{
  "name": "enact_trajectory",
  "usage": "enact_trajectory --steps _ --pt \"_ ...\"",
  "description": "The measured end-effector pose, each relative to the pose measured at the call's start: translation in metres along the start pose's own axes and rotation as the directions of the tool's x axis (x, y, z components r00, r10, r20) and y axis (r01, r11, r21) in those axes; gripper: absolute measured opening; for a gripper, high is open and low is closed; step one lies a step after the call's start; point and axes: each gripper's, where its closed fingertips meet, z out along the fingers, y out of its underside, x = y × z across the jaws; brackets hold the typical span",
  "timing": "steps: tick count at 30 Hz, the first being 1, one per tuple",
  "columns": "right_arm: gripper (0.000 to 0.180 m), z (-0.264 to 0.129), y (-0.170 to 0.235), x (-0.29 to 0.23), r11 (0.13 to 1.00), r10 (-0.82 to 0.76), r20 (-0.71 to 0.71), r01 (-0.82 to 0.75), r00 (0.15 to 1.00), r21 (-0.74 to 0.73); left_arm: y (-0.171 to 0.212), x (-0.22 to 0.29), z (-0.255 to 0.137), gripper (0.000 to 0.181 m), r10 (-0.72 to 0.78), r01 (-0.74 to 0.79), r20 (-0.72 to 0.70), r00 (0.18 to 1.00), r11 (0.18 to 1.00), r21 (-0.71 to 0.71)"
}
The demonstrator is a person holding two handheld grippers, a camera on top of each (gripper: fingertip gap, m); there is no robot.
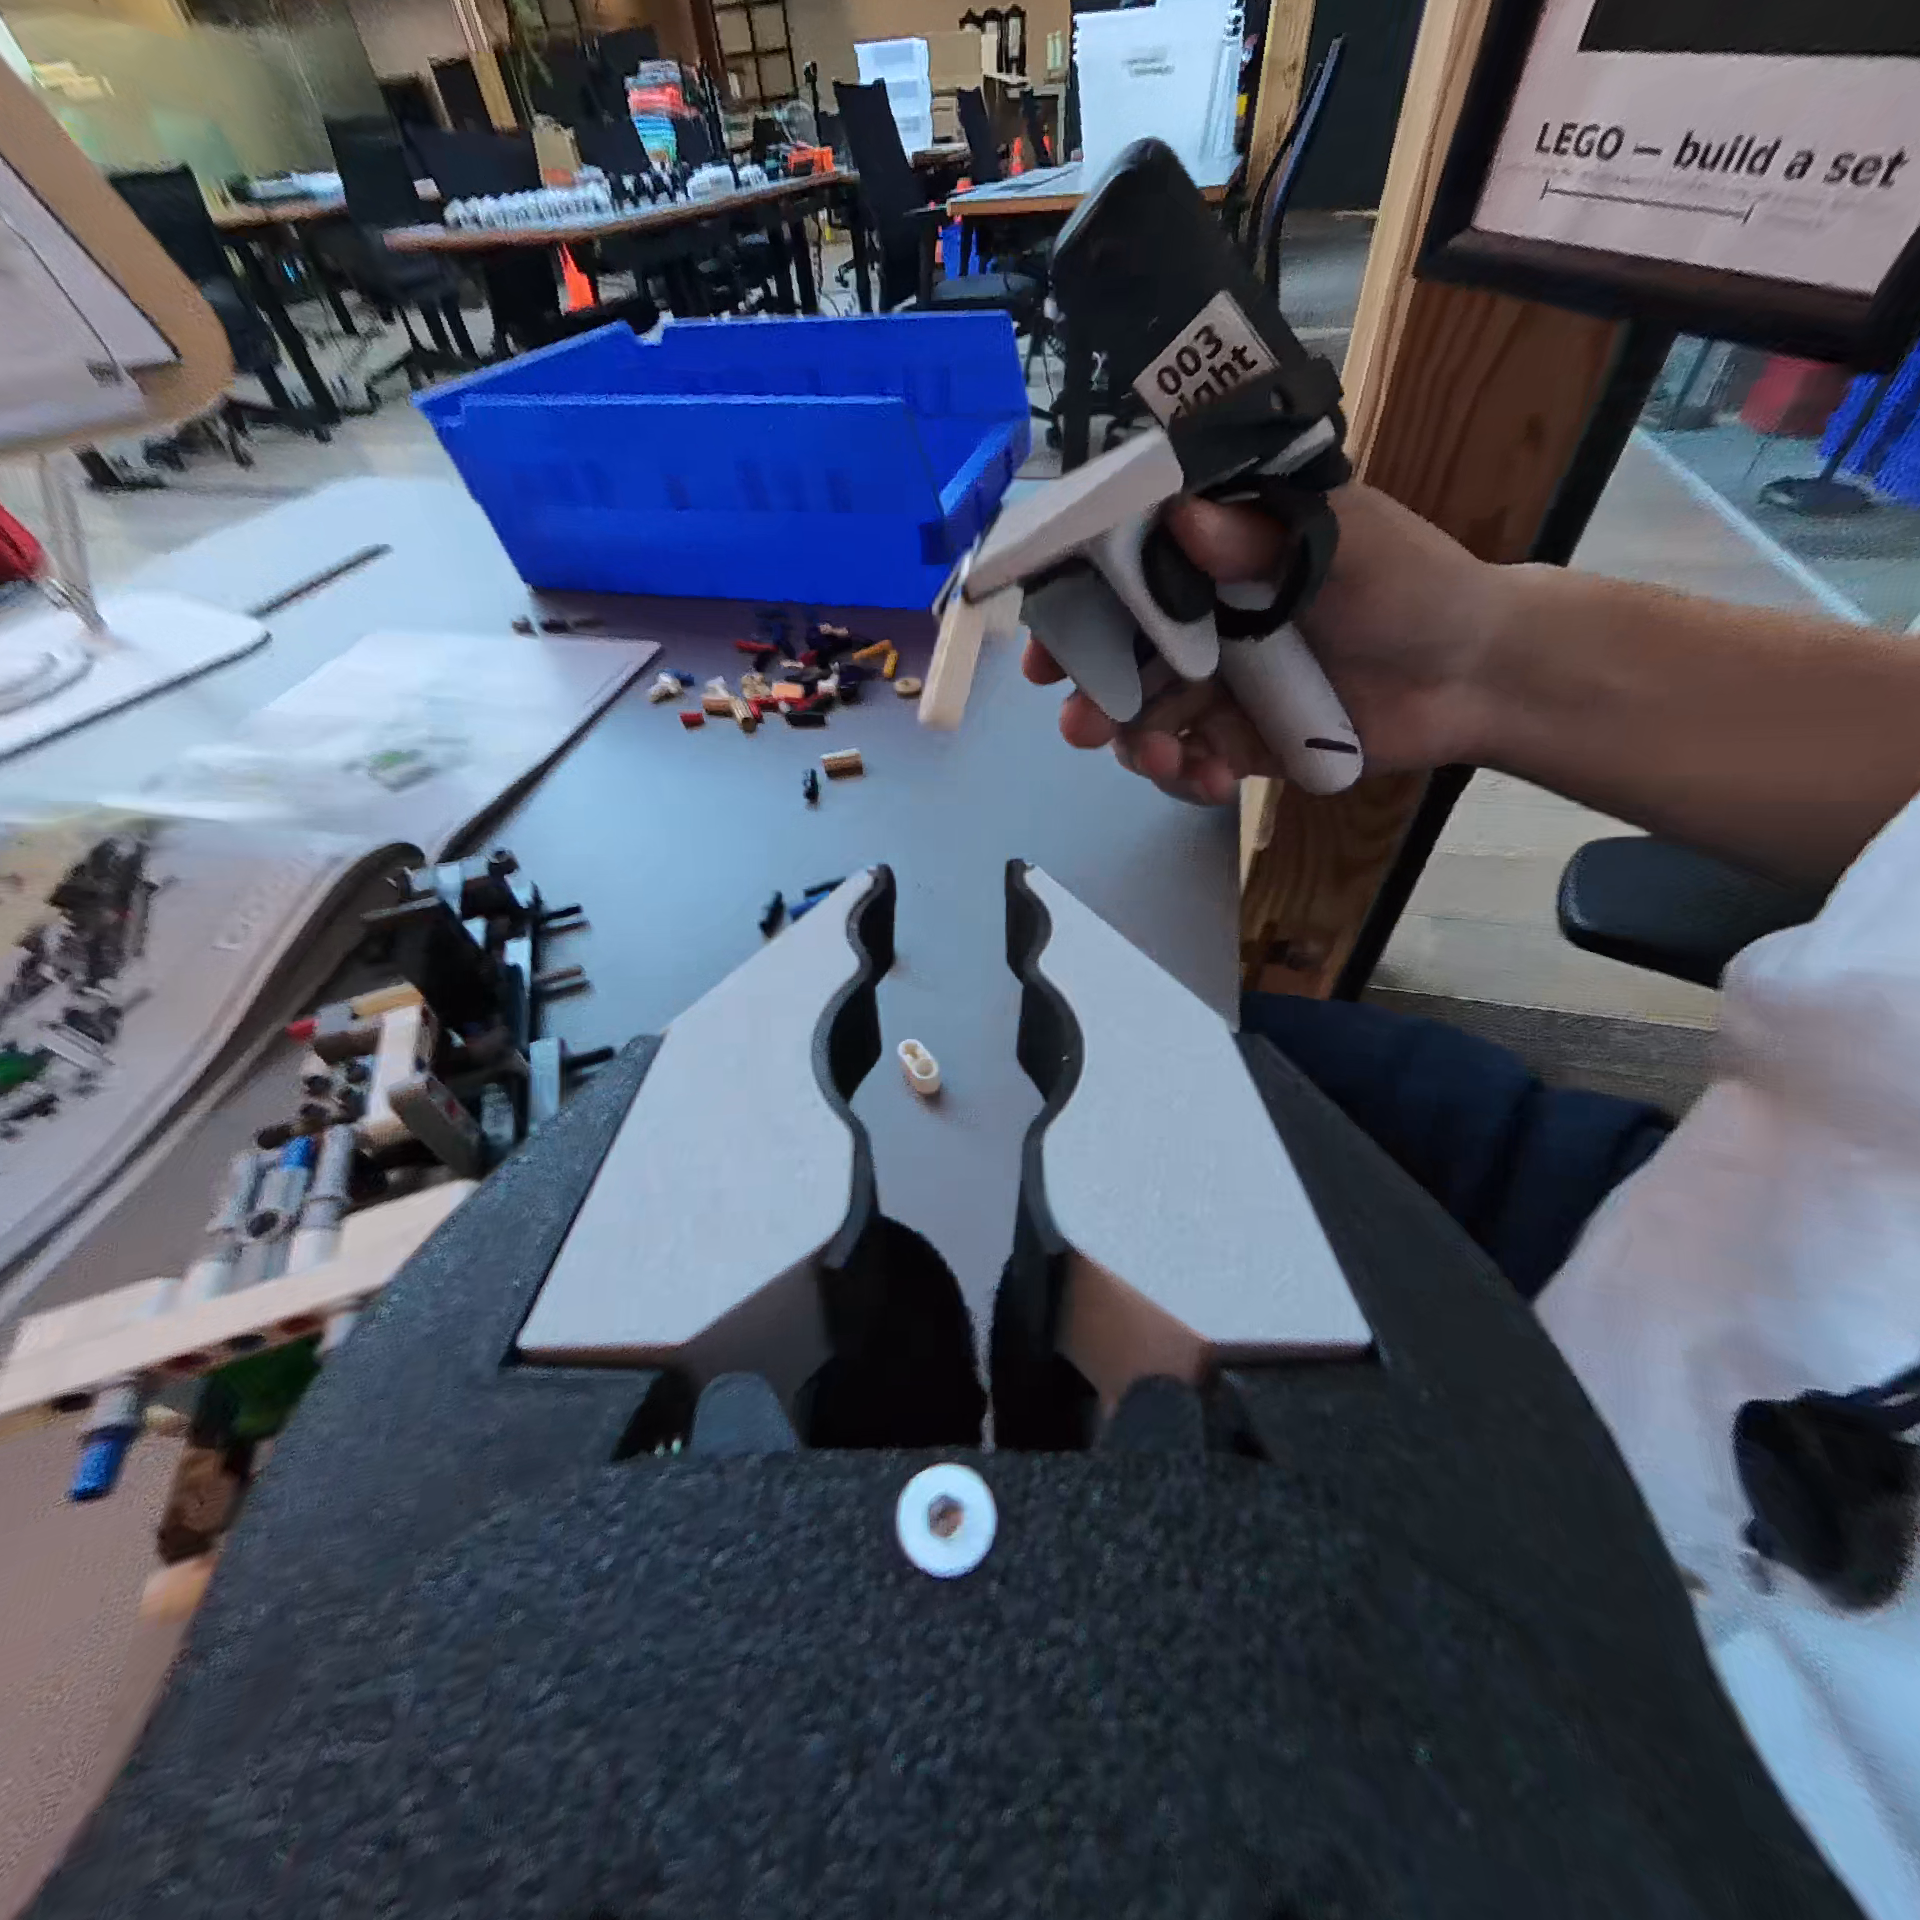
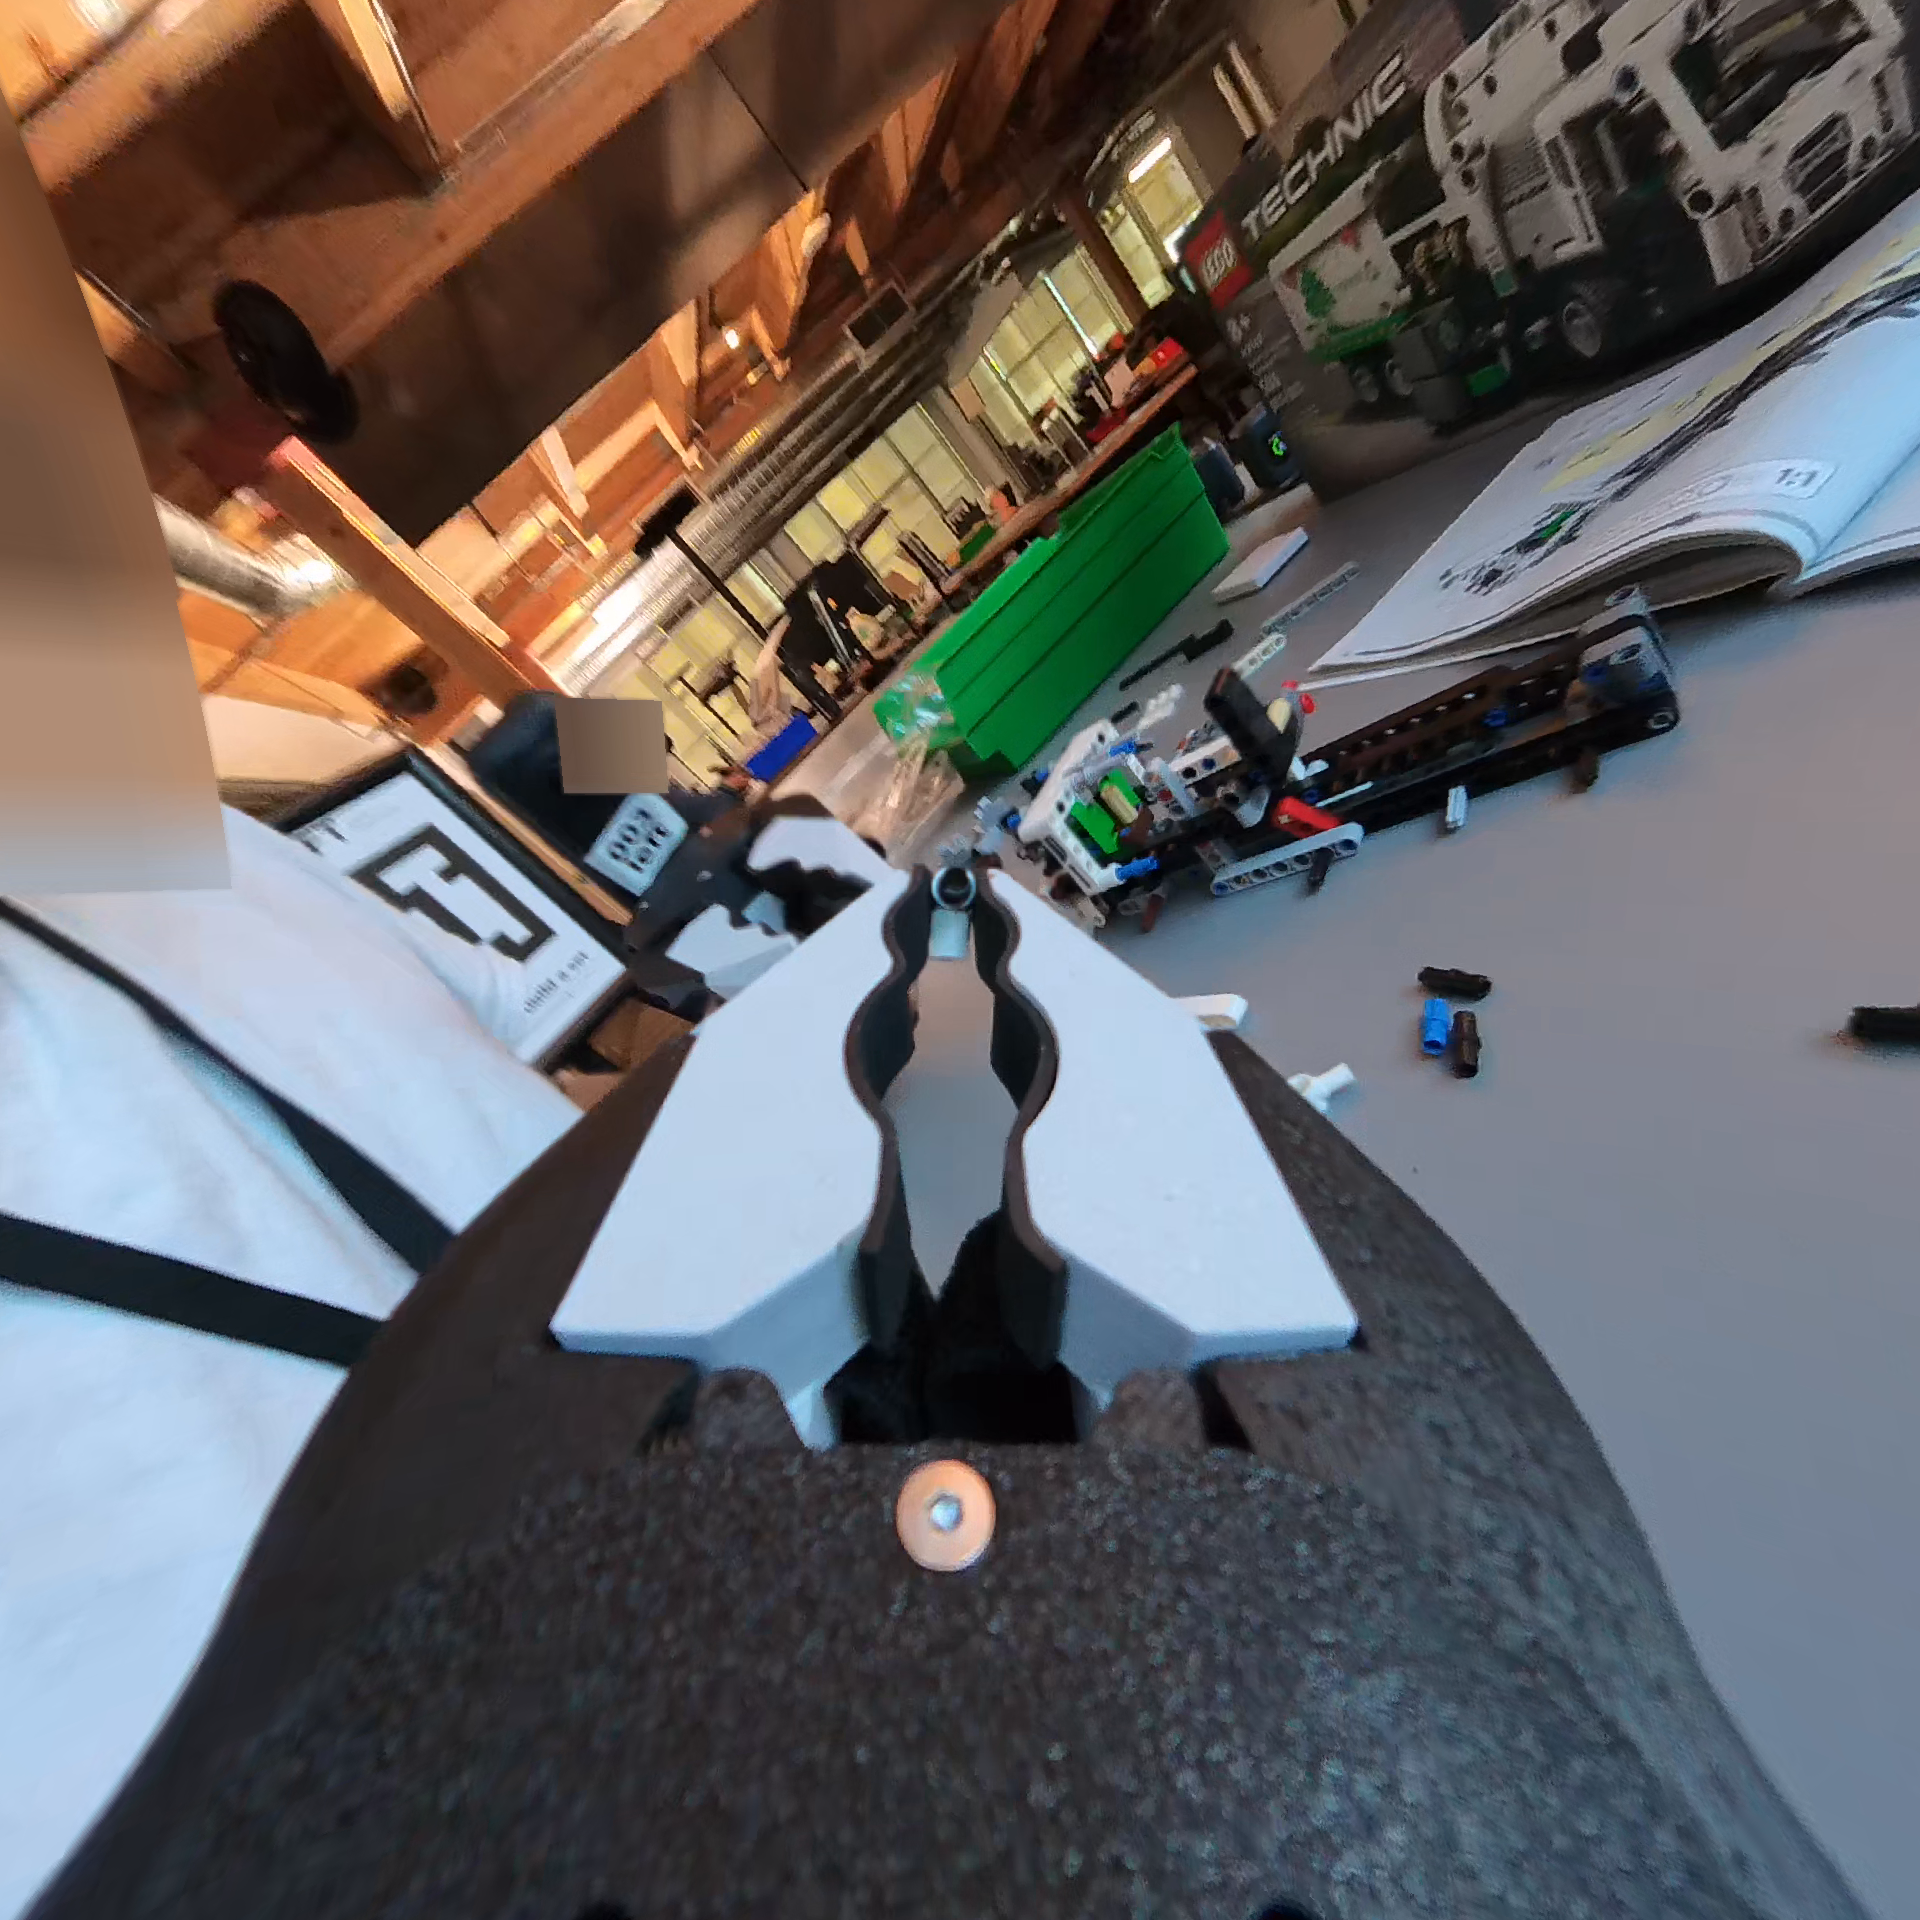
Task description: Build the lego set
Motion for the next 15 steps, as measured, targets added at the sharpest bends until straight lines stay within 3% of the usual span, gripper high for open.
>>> enact_trajectory --steps 4,10,15 --pt "0.005 -0.008 -0.007 0.010 0.993 0.117 0.031 -0.117 0.993 0.003 0.005 -0.002 0.009 0.020 -0.113 0.113 -0.006 0.994 0.992 -0.053" --pt "0.006 -0.017 0.010 0.045 0.978 0.181 -0.180 -0.195 0.967 -0.069 0.015 -0.012 0.023 0.020 -0.079 0.083 0.034 0.996 0.987 -0.134" --pt "0.005 -0.008 0.023 0.023 0.946 0.308 -0.046 -0.311 0.950 -0.095 0.016 0.002 0.038 0.021 -0.140 0.135 -0.036 0.989 0.984 -0.118"
